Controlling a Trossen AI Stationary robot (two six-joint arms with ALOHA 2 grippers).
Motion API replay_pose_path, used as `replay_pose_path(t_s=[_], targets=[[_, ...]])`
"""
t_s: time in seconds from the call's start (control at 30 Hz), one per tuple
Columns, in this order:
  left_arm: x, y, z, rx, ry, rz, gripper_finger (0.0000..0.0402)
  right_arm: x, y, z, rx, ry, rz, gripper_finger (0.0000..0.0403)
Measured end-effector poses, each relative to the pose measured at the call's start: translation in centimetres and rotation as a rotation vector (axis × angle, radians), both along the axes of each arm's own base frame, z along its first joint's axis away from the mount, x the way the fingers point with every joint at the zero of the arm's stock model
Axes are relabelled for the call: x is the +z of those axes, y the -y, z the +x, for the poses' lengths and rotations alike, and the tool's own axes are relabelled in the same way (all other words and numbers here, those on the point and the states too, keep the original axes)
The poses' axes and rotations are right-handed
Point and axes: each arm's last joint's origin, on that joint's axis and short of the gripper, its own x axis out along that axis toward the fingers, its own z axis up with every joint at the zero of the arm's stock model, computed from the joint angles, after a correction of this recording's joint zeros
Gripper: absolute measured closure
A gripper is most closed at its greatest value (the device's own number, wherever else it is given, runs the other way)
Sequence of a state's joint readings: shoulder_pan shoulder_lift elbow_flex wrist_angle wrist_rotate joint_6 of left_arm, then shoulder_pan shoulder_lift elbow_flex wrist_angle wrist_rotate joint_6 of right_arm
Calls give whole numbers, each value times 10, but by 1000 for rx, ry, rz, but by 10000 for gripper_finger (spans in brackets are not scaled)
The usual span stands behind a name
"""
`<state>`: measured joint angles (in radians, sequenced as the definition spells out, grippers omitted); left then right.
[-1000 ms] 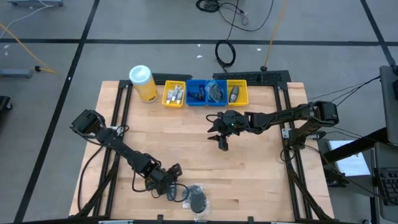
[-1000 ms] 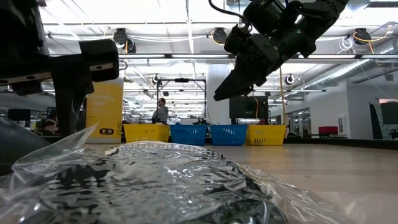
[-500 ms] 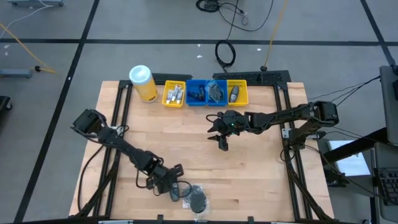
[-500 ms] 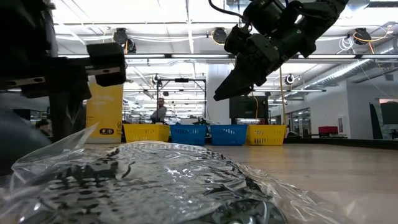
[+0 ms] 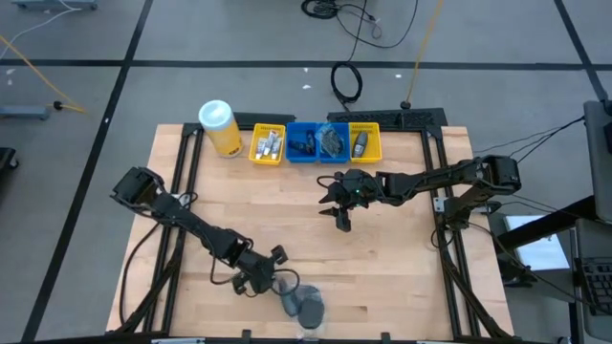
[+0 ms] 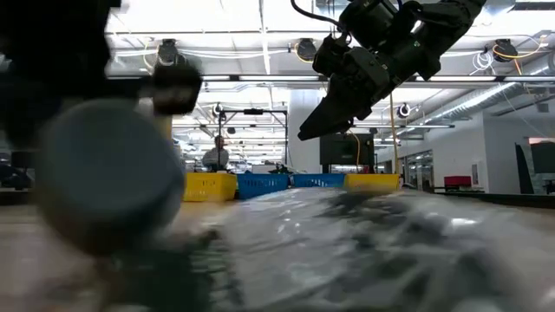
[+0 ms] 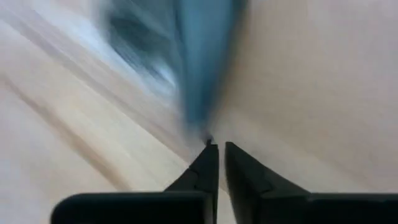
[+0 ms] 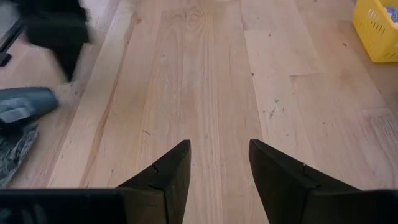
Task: Pick & Place Travel size toiletries
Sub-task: Put the deodorant into the right yellow bin
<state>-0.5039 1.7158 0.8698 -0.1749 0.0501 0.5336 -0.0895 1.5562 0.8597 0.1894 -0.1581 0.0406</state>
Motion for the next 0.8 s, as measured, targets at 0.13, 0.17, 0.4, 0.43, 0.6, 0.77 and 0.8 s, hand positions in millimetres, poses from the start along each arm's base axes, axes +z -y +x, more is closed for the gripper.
replay_pose_path(t_s=[0.13,0.17,0.4,0.43,0.6,0.77,0.8], targets=[[-1,-2,0,51,-16,-7,399,0,0,0,0,0,0,248],[0,-3,1,74,-15,-13,394,0,0,0,0,0,0,248],[1,-3,2,183,-32,-73,372,-1,0,-1,0,-11,1,248],[1,-3,2,184,-34,-73,372,-1,0,-1,0,-11,1,248],[9,-1,-2,331,-70,-160,371,-1,0,-1,0,-18,2,248],[36,-4,-3,643,-142,-411,371,-2,0,-1,2,-26,0,248],[43,-5,-2,719,-187,-486,371,-2,0,-2,2,-29,0,248]])
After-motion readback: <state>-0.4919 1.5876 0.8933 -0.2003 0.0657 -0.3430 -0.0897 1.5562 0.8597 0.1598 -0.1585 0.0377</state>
